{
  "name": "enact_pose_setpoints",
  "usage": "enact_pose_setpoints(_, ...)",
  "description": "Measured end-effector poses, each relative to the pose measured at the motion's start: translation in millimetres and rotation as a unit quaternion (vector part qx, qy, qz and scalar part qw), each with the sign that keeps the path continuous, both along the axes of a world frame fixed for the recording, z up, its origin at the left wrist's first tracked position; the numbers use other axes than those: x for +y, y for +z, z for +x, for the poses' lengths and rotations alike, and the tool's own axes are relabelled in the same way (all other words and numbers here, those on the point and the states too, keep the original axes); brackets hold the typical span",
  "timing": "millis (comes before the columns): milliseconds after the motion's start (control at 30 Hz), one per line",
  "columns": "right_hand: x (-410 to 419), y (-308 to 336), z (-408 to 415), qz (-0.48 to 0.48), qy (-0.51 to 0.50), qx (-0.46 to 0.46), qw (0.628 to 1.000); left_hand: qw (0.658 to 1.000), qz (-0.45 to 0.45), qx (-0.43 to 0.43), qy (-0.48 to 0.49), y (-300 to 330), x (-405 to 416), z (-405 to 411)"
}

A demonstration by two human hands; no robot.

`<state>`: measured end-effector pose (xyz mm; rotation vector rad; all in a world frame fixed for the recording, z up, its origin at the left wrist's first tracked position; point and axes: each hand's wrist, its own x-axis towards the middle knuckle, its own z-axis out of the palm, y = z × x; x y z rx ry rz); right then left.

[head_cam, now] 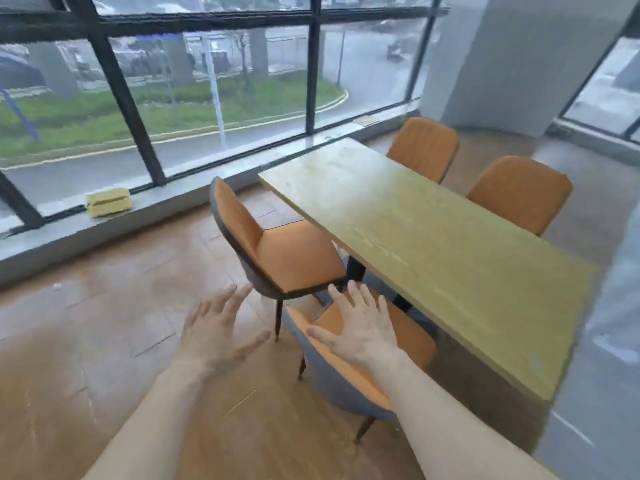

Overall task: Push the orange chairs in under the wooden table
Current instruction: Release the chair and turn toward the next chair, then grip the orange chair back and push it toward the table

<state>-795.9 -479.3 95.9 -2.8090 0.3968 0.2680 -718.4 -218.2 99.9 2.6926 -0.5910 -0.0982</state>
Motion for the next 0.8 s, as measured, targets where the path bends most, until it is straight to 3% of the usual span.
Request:
enact_pose_setpoints(267, -31.1, -53.9, -33.3, 0.017, -0.178, 0.076, 0.981, 0.970, 0.014, 0.055, -0.235, -56.3, -75.0, 56.0)
enact_pose_setpoints(533, -4.8, -95.5, -55.0, 0.108, -0.316, 0.166, 0.928, 0.896, 0.054, 0.142, -0.416, -112.0, -108.0, 94.3)
enact_pose_setpoints(667, 22.7, -101.4, -46.5, 0.156, -0.366, 0.174, 0.901, 0.856, 0.078, 0.145, -0.490, -129.0, -114.1, 115.6)
enact_pose_setpoints(800, 46.5, -109.7, -40.4, 0.125, -0.380, 0.167, 0.901, 0.820, 0.118, 0.165, -0.535, -138.6, -119.3, 124.6)
